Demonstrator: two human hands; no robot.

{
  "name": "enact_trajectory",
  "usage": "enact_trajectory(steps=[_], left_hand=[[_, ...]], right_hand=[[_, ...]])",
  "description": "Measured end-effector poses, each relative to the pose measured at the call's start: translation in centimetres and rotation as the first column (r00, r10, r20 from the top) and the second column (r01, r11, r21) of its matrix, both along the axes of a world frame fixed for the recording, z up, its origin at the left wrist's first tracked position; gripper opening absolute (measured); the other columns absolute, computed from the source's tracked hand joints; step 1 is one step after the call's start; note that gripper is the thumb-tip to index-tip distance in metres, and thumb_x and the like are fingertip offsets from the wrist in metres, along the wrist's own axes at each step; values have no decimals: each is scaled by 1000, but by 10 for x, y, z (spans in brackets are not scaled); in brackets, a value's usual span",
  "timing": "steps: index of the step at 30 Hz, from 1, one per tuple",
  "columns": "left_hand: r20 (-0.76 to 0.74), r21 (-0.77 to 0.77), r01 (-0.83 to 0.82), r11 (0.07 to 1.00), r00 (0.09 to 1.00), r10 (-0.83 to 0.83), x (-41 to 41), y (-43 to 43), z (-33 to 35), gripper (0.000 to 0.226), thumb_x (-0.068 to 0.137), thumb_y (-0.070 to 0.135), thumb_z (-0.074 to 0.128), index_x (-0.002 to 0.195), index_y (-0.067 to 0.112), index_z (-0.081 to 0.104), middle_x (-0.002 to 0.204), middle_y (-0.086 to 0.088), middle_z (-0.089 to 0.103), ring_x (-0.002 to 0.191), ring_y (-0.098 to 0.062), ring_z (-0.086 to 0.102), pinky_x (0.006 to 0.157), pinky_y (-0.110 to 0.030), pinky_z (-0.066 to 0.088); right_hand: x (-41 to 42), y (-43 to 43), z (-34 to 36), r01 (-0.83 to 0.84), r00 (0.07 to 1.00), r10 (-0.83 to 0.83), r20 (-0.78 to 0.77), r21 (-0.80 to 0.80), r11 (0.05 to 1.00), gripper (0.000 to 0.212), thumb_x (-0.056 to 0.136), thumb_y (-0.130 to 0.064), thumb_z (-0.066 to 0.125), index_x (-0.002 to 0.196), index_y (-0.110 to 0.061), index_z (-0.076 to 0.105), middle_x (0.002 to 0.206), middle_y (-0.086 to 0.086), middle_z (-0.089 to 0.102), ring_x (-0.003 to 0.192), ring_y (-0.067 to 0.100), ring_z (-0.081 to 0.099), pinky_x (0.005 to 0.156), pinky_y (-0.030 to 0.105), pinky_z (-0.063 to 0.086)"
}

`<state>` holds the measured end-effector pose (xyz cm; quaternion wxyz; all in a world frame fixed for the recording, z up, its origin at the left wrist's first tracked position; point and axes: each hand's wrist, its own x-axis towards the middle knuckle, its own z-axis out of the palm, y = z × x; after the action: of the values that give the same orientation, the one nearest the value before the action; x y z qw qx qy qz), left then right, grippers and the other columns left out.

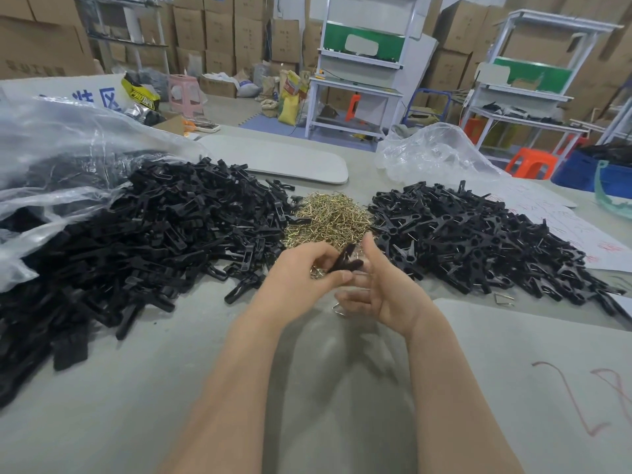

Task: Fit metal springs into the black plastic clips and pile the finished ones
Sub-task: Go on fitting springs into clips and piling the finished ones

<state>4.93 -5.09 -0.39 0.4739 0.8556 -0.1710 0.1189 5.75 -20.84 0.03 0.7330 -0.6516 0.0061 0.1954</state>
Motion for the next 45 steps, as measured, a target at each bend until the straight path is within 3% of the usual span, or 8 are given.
enact_trajectory(steps=[4, 8, 12, 17, 23, 35, 41, 45], left_hand=[[-48, 138, 3, 990, 999, 3, 2, -5, -7, 34, 84, 22, 70, 117, 27, 63, 107, 6, 57, 99, -10, 55, 87, -23, 41], [1, -99, -273, 957, 962, 274, 8, 0, -1, 40, 89, 24, 63, 128, 23, 55, 123, 8, 50, 103, -2, 51, 90, -17, 37], [-276, -674, -546, 498, 811, 516, 12, 17, 7, 18, 94, 11, 49, 103, 23, 60, 107, 4, 61, 96, -7, 58, 84, -18, 45], [-507, -831, -553, 63, 800, 321, 14, 28, 8, 22, 96, 4, 38, 99, 16, 56, 96, 4, 57, 82, -4, 57, 69, -17, 48], [-494, -825, -556, 102, 797, 348, 13, 22, 9, 22, 95, 3, 37, 103, 12, 55, 91, 6, 55, 79, -2, 55, 72, -17, 48], [-435, -741, -570, 353, 810, 394, 15, 11, 2, 18, 92, 10, 47, 92, 23, 60, 101, 3, 59, 66, 6, 54, 68, -17, 45], [-420, -632, -527, 569, 849, 320, 16, 10, -2, 10, 92, 13, 53, 95, 20, 60, 107, -6, 64, 101, -19, 61, 96, -41, 49], [-375, -522, -363, 772, 910, 175, 13, -1, -2, 8, 90, 21, 62, 98, 19, 63, 98, -10, 70, 97, -22, 66, 94, -43, 51]], right_hand=[[1, 1, 3, 145, 967, -77, 243, -275, 951, 5, 87, -18, 68, 87, -14, 70, 77, 9, 67, 50, 9, 56, 53, 22, 50], [11, -4, 13, 790, 564, -593, 575, -166, 590, 43, 89, -20, 64, 129, -10, 51, 113, 11, 62, 101, 22, 62, 95, 35, 46], [14, -3, 20, 780, 626, -326, 709, -559, 282, 79, 91, -38, 58, 152, -19, 12, 158, 15, 11, 146, 30, 8, 117, 39, 4], [11, 57, 5, 429, 767, 122, 630, -644, 633, 49, 93, -30, 57, 139, -19, 46, 139, 3, 50, 128, 18, 43, 109, 32, 30], [26, 101, -15, 391, 856, 210, 472, -858, 334, 28, 94, -32, 53, 122, -31, 59, 126, 4, 52, 122, 27, 41, 103, 44, 30], [33, 90, -17, 498, 828, 123, 547, -819, 285, 17, 93, -26, 54, 102, -24, 68, 110, 1, 61, 110, 25, 49, 93, 40, 31], [24, 75, -15, 579, 730, -144, 668, -494, 648, 8, 91, -19, 58, 90, -16, 66, 101, 3, 59, 100, 21, 52, 88, 30, 38], [14, 62, -11, 599, 632, -93, 769, -408, 689, 5, 88, -14, 62, 86, -12, 66, 88, 0, 56, 88, 16, 51, 77, 22, 34]])
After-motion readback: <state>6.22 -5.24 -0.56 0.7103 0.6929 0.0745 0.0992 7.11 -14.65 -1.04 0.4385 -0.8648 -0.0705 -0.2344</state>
